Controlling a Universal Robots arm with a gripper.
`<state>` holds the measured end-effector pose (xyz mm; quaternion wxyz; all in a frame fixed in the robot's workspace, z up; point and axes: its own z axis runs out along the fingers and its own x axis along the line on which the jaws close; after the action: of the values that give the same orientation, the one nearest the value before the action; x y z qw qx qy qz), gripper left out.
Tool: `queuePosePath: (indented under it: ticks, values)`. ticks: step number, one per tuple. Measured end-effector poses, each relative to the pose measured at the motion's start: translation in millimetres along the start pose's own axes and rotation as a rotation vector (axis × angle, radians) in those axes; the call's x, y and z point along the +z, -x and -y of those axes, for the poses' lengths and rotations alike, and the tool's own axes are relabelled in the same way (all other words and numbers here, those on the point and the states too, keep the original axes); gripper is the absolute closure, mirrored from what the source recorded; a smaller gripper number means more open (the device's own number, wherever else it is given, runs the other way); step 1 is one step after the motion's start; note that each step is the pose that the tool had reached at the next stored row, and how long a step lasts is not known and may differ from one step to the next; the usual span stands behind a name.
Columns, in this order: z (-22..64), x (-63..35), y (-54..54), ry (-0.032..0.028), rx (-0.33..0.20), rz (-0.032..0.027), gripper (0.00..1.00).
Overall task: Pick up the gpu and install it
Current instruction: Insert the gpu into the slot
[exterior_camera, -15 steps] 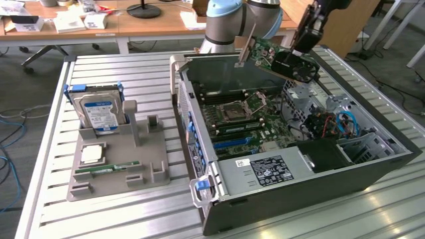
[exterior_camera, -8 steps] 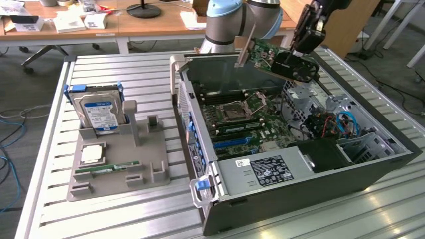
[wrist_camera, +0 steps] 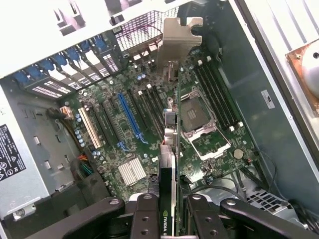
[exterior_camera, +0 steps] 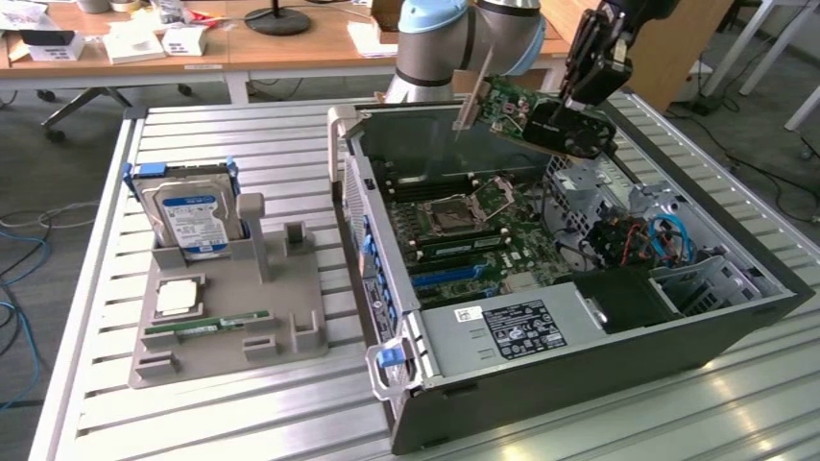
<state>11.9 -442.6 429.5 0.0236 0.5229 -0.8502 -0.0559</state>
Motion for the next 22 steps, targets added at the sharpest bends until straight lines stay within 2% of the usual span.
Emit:
queuePosePath:
  ticks: [3, 8, 11, 13, 15, 18, 20, 22]
  values:
    - [-0.4, 1.1, -0.3, -0.0077, -0.009, 0.0029, 0.74]
    - [-0.4, 3.3, -0.5, -0.0290, -0.032, 0.0112, 0.74]
    - [-0.7, 4.7, -0.8, -0.0466, -0.042, 0.0186, 0.74]
    - [-1.2, 5.5, -1.1, -0.0641, -0.046, 0.0268, 0.74]
    - [-1.3, 6.1, -1.2, -0.0777, -0.053, 0.0329, 0.74]
    - [-3.4, 6.3, -2.2, -0.0804, -0.055, 0.0318, 0.74]
    - [-3.8, 6.7, -2.4, -0.0846, -0.061, 0.0331, 0.74]
    - [-3.7, 7.2, -2.3, -0.0840, -0.089, 0.0313, 0.74]
